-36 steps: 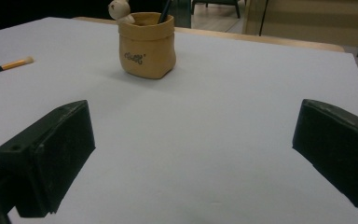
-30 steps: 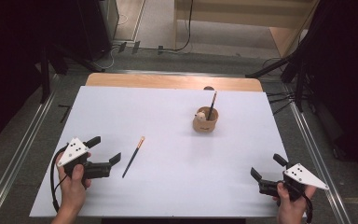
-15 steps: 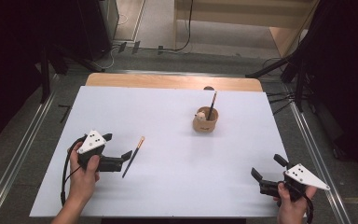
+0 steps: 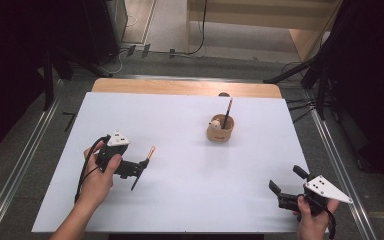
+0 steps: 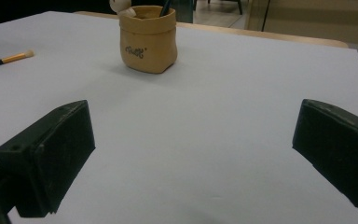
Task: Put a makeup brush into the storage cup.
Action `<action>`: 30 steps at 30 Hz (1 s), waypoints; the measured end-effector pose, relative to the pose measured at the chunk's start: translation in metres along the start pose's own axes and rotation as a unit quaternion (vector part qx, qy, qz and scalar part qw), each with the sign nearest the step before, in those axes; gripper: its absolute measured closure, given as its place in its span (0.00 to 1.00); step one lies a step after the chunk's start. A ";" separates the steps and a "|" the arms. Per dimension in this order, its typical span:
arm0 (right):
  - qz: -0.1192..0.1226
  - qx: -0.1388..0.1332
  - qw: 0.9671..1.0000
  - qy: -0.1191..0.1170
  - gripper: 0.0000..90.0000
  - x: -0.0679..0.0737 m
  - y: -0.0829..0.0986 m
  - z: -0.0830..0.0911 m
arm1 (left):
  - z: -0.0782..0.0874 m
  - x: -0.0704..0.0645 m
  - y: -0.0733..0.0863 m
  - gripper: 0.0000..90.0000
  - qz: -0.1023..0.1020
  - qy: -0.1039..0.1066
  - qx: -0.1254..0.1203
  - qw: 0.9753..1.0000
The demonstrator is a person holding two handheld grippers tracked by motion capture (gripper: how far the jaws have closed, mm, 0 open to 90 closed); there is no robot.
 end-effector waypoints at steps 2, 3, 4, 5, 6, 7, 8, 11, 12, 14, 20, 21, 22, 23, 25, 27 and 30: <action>0.000 0.001 1.000 -0.001 0.00 0.000 0.000 0.000 | -0.003 -0.001 -0.001 0.08 -0.003 -0.004 0.013 1.000; 0.001 0.001 1.000 -0.002 0.00 0.000 0.000 -0.001 | -0.004 -0.002 -0.002 0.08 -0.004 -0.004 0.021 1.000; 0.001 0.001 1.000 -0.002 0.00 0.000 0.000 -0.001 | -0.006 -0.003 -0.002 0.08 -0.004 -0.004 0.027 1.000; 0.001 0.002 1.000 -0.003 0.00 0.001 0.001 -0.001 | -0.007 -0.003 -0.003 0.08 -0.006 -0.006 0.033 0.999; 0.000 0.002 1.000 -0.002 0.00 0.001 0.001 -0.001 | -0.009 -0.004 -0.004 0.08 -0.006 -0.008 0.038 0.999; 0.000 0.003 1.000 -0.002 0.00 0.001 0.001 -0.001 | -0.010 -0.005 -0.004 0.08 -0.006 -0.008 0.045 0.999; 0.000 0.003 1.000 -0.002 0.00 0.001 0.001 -0.001 | -0.012 -0.005 -0.005 0.08 -0.008 -0.011 0.051 0.999; 0.000 0.003 1.000 -0.002 0.00 0.001 0.001 -0.001 | -0.015 -0.008 -0.006 0.08 -0.010 -0.019 0.067 0.998; 0.000 0.003 1.000 -0.002 0.00 0.001 0.001 -0.002 | -0.017 -0.008 -0.007 0.08 -0.009 -0.020 0.074 0.997; -0.001 0.004 1.000 -0.003 0.00 0.001 0.001 -0.002 | -0.020 -0.009 -0.008 0.08 -0.010 -0.026 0.087 0.996; -0.002 0.006 1.000 -0.004 0.00 0.001 0.002 -0.002 | -0.029 -0.011 -0.009 0.13 0.001 -0.045 0.122 0.991; -0.001 0.006 1.000 -0.004 0.00 0.001 0.002 -0.002 | -0.031 -0.011 -0.009 0.15 0.002 -0.050 0.131 0.990; -0.001 0.006 1.000 -0.004 0.00 0.001 0.002 -0.002 | -0.032 -0.011 -0.009 0.15 0.005 -0.053 0.139 0.989; -0.001 0.007 1.000 -0.004 0.00 0.001 0.002 -0.002 | -0.034 -0.011 -0.008 0.16 0.007 -0.055 0.145 0.988; -0.002 0.007 1.000 -0.004 0.00 0.001 0.002 -0.003 | -0.036 -0.011 -0.008 0.21 0.009 -0.062 0.156 0.986; -0.002 0.008 1.000 -0.005 0.00 0.001 0.003 -0.003 | -0.037 -0.011 -0.008 0.30 0.007 -0.069 0.165 0.984; -0.003 0.008 1.000 -0.006 0.00 0.001 0.003 -0.003 | -0.039 -0.012 -0.008 0.41 0.000 -0.078 0.182 0.980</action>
Point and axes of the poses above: each handheld gripper's, and its own axes: z roughly backward along the jaws, y roughly out of its underside, x roughly to its left, the point moved 1 cm from there along -z, roughly forward along the jaws, and after that the axes turned 15 degrees about z, right-handed, at the moved point
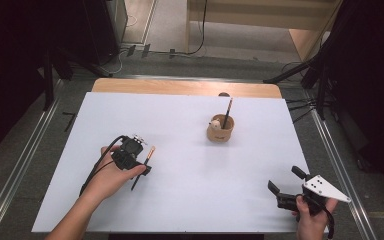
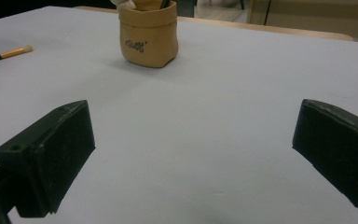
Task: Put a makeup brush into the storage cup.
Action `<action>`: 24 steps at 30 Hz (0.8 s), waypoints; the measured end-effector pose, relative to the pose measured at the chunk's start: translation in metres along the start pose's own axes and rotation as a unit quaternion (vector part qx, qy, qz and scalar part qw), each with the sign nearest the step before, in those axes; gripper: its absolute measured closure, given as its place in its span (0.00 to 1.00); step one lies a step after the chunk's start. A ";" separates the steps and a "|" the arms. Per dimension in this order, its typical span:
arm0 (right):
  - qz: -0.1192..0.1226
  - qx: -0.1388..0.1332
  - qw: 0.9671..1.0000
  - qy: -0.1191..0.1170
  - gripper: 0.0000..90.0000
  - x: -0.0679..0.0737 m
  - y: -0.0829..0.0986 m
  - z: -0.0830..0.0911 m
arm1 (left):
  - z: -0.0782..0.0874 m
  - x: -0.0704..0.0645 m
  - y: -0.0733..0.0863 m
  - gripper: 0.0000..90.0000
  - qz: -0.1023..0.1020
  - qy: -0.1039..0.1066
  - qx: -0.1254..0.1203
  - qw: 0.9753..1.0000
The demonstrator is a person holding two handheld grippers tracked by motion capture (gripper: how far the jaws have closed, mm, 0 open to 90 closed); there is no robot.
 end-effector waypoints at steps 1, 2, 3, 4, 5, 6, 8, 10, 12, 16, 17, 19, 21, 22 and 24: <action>0.000 0.000 1.000 -0.001 0.00 0.000 0.000 0.000 | 0.000 0.000 0.000 0.44 0.001 -0.007 0.000 1.000; 0.000 0.000 1.000 -0.001 0.00 0.000 0.000 0.000 | 0.000 -0.001 0.000 0.47 0.000 -0.012 0.005 1.000; 0.001 0.000 1.000 -0.001 0.00 0.000 0.000 0.000 | 0.000 0.000 0.000 0.49 -0.001 -0.011 0.009 1.000; 0.000 0.000 1.000 0.000 0.00 0.000 0.000 0.000 | 0.000 -0.001 0.000 0.50 -0.002 -0.010 0.013 1.000; 0.000 0.001 1.000 -0.001 0.00 0.000 0.000 0.000 | 0.000 -0.001 0.001 0.53 -0.006 -0.015 0.017 1.000; 0.001 0.000 1.000 -0.001 0.00 0.000 0.000 0.000 | -0.001 -0.002 0.001 0.55 -0.009 -0.017 0.022 1.000; 0.000 0.001 1.000 -0.001 0.00 0.000 0.000 0.000 | -0.001 -0.002 0.002 0.60 -0.011 -0.006 0.038 0.999; 0.000 0.002 1.000 -0.001 0.00 0.000 0.000 0.000 | -0.002 -0.003 0.003 0.62 -0.005 -0.007 0.047 0.999; 0.000 0.002 1.000 -0.001 0.00 0.000 0.000 0.000 | -0.001 -0.004 0.004 0.63 -0.002 -0.011 0.055 0.998; 0.001 0.002 1.000 -0.001 0.00 0.000 0.001 -0.001 | 0.000 -0.005 0.005 0.67 0.008 -0.014 0.067 0.998; 0.001 0.002 1.000 -0.001 0.00 0.000 0.001 -0.001 | 0.000 -0.006 0.006 0.68 0.009 -0.016 0.068 0.997; 0.001 0.002 1.000 -0.002 0.00 0.000 0.001 -0.001 | 0.000 -0.006 0.006 0.71 0.009 -0.021 0.070 0.997; 0.001 0.003 1.000 -0.003 0.00 0.000 0.001 -0.001 | 0.000 -0.006 0.006 0.73 0.009 -0.028 0.070 0.997; 0.001 0.003 1.000 -0.003 0.00 0.000 0.001 -0.001 | 0.000 -0.006 0.006 0.76 0.008 -0.032 0.071 0.997; 0.001 0.004 1.000 -0.003 0.00 0.000 0.001 -0.001 | 0.000 -0.007 0.006 0.81 0.006 -0.037 0.072 0.997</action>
Point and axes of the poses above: each handheld gripper's, and its own axes: z roughly backward along the jaws, y roughly out of its underside, x roughly to its left, the point moved 1 cm from there along -z, roughly forward along the jaws, and after that the axes turned 15 degrees about z, right-handed, at the moved point
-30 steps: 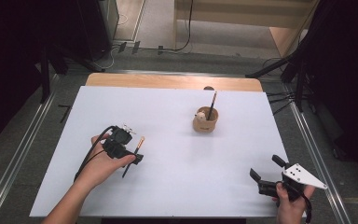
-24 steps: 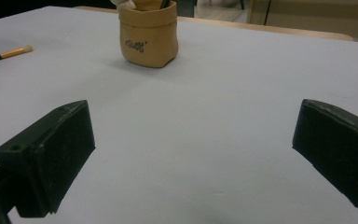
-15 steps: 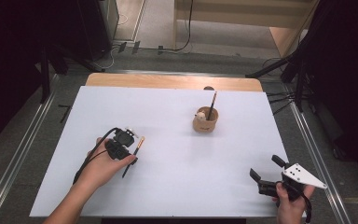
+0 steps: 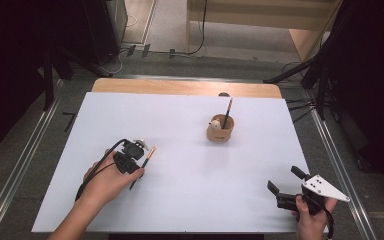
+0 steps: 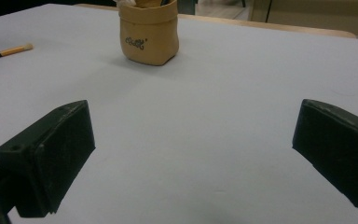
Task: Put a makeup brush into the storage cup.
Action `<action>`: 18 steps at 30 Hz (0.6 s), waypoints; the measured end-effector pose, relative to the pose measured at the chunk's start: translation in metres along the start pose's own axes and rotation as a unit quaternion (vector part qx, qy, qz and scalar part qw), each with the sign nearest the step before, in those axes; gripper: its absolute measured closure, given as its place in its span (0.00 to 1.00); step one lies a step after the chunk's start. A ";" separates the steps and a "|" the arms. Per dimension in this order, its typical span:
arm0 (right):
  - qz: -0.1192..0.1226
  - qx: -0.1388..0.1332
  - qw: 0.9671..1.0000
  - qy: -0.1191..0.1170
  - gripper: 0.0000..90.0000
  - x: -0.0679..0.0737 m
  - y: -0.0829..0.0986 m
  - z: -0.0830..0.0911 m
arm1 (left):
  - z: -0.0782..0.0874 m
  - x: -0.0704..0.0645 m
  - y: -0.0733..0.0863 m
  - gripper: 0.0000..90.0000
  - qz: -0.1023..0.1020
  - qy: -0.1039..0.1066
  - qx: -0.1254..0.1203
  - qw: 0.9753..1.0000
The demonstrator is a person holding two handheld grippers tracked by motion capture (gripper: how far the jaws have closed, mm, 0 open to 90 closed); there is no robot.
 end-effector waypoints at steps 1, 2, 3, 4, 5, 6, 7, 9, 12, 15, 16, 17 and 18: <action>0.000 0.000 1.000 0.000 0.00 0.000 0.000 0.000 | 0.000 0.000 0.000 0.83 0.000 0.000 0.000 1.000; 0.000 0.000 1.000 0.000 0.00 0.000 0.000 0.000 | 0.000 -0.001 0.000 0.86 -0.001 0.001 0.001 1.000; -0.001 0.000 1.000 0.000 0.00 0.000 0.000 0.000 | 0.000 -0.001 0.000 0.88 -0.001 0.001 0.000 1.000; -0.002 0.001 1.000 0.000 0.00 0.000 0.001 0.000 | 0.000 -0.001 0.001 0.90 -0.001 0.001 0.001 1.000; -0.002 0.001 1.000 0.000 0.00 0.000 0.001 -0.001 | 0.000 -0.001 0.001 0.92 -0.002 0.002 0.001 1.000; -0.002 0.002 1.000 0.000 0.00 0.000 0.001 -0.001 | -0.001 -0.001 0.001 0.94 -0.002 0.005 0.001 1.000; -0.002 0.002 1.000 0.000 0.00 -0.001 0.001 -0.001 | -0.001 0.000 0.000 0.94 -0.001 0.006 0.002 1.000; -0.002 0.002 1.000 0.000 0.00 -0.001 0.001 -0.001 | -0.001 0.001 0.000 0.94 0.003 0.013 0.002 1.000; -0.001 0.003 1.000 0.000 0.00 0.000 0.001 -0.001 | -0.001 0.003 0.001 0.94 0.007 0.019 -0.001 1.000; -0.001 0.002 1.000 0.000 0.00 0.000 0.000 -0.001 | -0.001 0.005 0.004 0.95 0.010 0.027 -0.012 1.000; -0.001 0.001 1.000 0.000 0.00 0.000 0.000 -0.001 | 0.000 0.006 0.005 0.95 0.010 0.030 -0.012 0.999; -0.001 0.001 1.000 0.000 0.00 0.000 0.000 -0.001 | 0.000 0.006 0.005 0.95 0.009 0.030 -0.012 0.999; 0.000 0.001 1.000 0.000 0.00 0.000 -0.001 -0.001 | 0.000 0.006 0.005 0.95 0.008 0.031 -0.012 0.999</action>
Point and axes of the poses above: each handheld gripper's, and its own axes: z roughly backward along the jaws, y roughly out of its underside, x roughly to its left, the point moved 1 cm from there along -z, roughly forward along the jaws, and after that the axes turned 15 degrees about z, right-handed, at the moved point
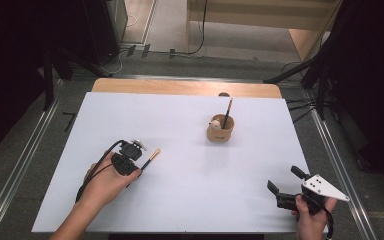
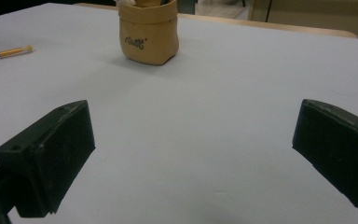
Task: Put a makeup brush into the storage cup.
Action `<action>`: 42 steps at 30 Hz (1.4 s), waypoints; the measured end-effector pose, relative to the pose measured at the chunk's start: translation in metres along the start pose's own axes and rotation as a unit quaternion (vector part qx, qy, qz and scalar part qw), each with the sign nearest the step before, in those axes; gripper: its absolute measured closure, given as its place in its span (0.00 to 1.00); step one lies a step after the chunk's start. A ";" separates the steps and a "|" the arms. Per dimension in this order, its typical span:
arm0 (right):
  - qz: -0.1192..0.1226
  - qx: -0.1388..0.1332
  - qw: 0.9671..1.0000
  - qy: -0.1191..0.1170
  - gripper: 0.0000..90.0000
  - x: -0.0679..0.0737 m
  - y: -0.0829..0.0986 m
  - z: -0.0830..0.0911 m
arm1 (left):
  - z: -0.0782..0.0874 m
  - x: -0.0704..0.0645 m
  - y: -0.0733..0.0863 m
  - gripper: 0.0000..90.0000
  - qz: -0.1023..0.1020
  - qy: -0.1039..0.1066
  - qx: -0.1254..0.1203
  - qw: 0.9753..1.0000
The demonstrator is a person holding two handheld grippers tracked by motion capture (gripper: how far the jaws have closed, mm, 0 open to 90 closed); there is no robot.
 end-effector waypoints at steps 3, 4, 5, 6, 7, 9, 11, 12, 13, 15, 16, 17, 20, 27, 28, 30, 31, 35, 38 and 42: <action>0.002 0.000 1.000 -0.001 0.00 0.001 -0.001 0.000 | 0.001 0.001 0.000 0.95 -0.007 0.020 0.006 1.000; 0.002 0.000 1.000 0.000 0.00 0.002 -0.002 0.000 | 0.001 0.000 0.000 0.95 -0.008 0.017 0.004 1.000; 0.001 0.000 1.000 0.000 0.00 0.002 -0.002 0.000 | 0.002 0.000 0.000 0.95 -0.008 0.017 0.000 1.000; 0.002 0.000 1.000 -0.001 0.00 0.002 -0.003 -0.001 | 0.002 0.001 -0.001 0.95 -0.008 0.021 -0.002 1.000; 0.001 0.001 1.000 -0.002 0.00 0.003 -0.003 -0.001 | 0.003 0.000 0.000 0.95 -0.002 0.025 -0.008 1.000; 0.003 0.001 1.000 -0.002 0.00 0.004 -0.004 -0.002 | 0.005 0.001 -0.001 0.95 -0.003 0.029 -0.021 0.999; 0.008 0.000 1.000 -0.001 0.00 0.004 -0.006 -0.002 | 0.008 0.002 -0.001 0.95 0.000 0.042 -0.035 0.998; 0.007 0.001 1.000 -0.002 0.00 0.005 -0.007 -0.002 | 0.008 0.001 -0.001 0.95 0.001 0.045 -0.039 0.998; 0.008 -0.001 1.000 -0.001 0.00 0.004 -0.007 -0.003 | 0.010 0.001 -0.001 0.95 -0.001 0.053 -0.045 0.998; 0.009 -0.001 1.000 0.000 0.00 0.004 -0.009 -0.003 | 0.012 0.001 -0.001 0.95 -0.007 0.062 -0.063 0.996; 0.007 -0.001 1.000 -0.001 0.00 0.004 -0.010 -0.003 | 0.013 0.000 -0.001 0.95 -0.014 0.066 -0.076 0.995; 0.007 -0.002 1.000 -0.001 0.00 0.004 -0.012 -0.003 | 0.014 -0.001 -0.001 0.95 -0.015 0.073 -0.083 0.994; 0.007 -0.004 1.000 -0.002 0.00 0.003 -0.018 -0.004 | 0.016 -0.001 0.000 0.95 -0.011 0.088 -0.112 0.990; 0.004 -0.010 1.000 -0.009 0.00 0.006 -0.034 -0.014 | 0.019 -0.004 0.003 0.95 -0.014 0.121 -0.173 0.977; -0.001 -0.013 1.000 -0.013 0.00 0.007 -0.036 -0.015 | 0.020 -0.005 0.004 0.95 -0.015 0.123 -0.181 0.976; -0.004 -0.014 1.000 -0.020 0.00 0.010 -0.043 -0.021 | 0.019 -0.007 0.004 0.95 -0.023 0.122 -0.194 0.973; -0.001 -0.014 1.000 -0.021 0.00 0.011 -0.045 -0.022 | 0.019 -0.008 0.005 0.95 -0.025 0.121 -0.193 0.973; 0.008 -0.020 0.999 -0.030 0.00 0.017 -0.057 -0.032 | 0.020 -0.008 0.006 0.95 -0.027 0.125 -0.211 0.969; 0.014 -0.022 0.999 -0.034 0.00 0.023 -0.066 -0.040 | 0.023 -0.008 0.007 0.95 -0.024 0.131 -0.232 0.963; 0.017 -0.024 0.998 -0.047 0.00 0.032 -0.076 -0.051 | 0.024 -0.008 0.010 0.95 -0.020 0.134 -0.256 0.957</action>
Point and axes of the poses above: each handheld gripper's, and its own axes: z roughly backward along the jaws, y roughly out of its underside, x roughly to its left, the point moved 1 cm from there along -z, roughly forward along the jaws, and after that the axes turned 15 degrees about z, right-handed, at the moved point
